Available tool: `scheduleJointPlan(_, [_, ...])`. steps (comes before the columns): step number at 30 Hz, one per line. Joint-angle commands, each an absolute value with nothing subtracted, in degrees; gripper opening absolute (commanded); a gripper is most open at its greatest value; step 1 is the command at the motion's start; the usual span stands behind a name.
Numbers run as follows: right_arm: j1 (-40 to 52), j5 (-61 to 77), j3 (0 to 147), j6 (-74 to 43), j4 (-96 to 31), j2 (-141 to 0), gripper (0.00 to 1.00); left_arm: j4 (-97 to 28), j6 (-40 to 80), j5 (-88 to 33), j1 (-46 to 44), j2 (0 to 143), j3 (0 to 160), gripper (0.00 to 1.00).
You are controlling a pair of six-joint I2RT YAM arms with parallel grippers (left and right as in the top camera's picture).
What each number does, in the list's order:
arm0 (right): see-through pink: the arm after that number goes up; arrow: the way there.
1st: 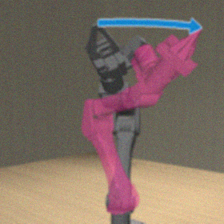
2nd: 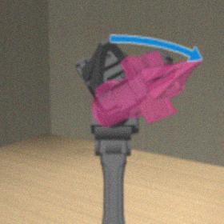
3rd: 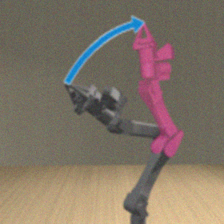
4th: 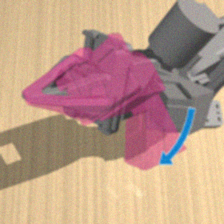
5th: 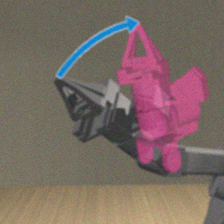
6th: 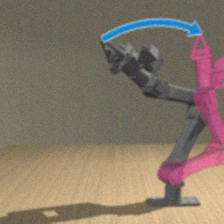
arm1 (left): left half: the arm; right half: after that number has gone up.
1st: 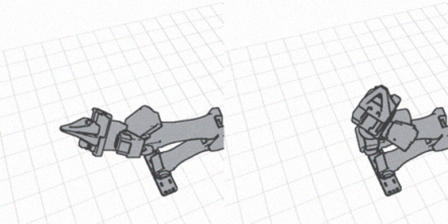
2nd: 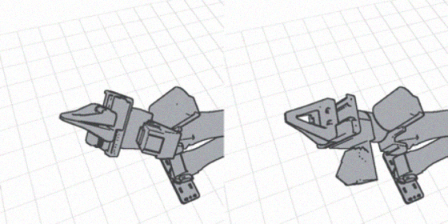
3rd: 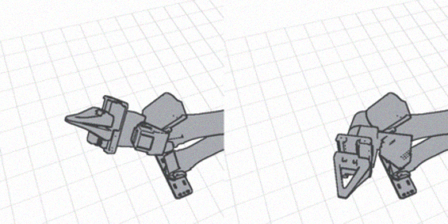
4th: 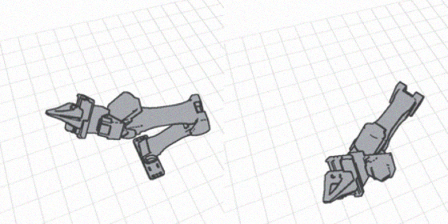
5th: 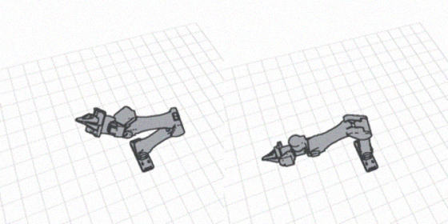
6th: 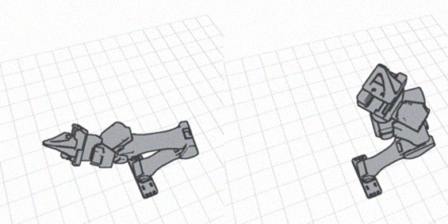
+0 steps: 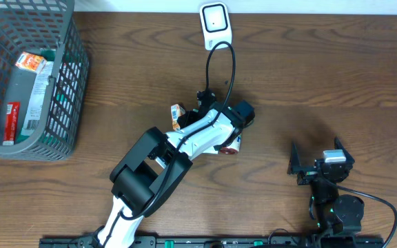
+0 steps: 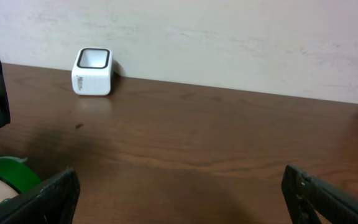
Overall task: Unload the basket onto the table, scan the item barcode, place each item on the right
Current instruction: 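Carry the Kleenex pack out of the basket to the table center, then set the Kleenex pack down left of the wipes pouch and release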
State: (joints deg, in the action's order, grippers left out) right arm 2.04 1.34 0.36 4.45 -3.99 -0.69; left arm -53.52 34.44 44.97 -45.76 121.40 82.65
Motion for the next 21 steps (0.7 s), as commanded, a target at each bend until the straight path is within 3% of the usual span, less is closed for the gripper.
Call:
scheduleJointPlan(1, [1.4, 1.6, 0.3, 4.8, -4.2, -0.4, 0.99, -53.6, 34.1, 45.4, -45.7, 121.5, 82.6, 0.11])
scheduleJointPlan(21, [1.4, 1.6, 0.3, 4.8, -4.2, -0.4, 0.99, -53.4, 34.1, 42.5, -45.7, 121.3, 82.7, 0.24])
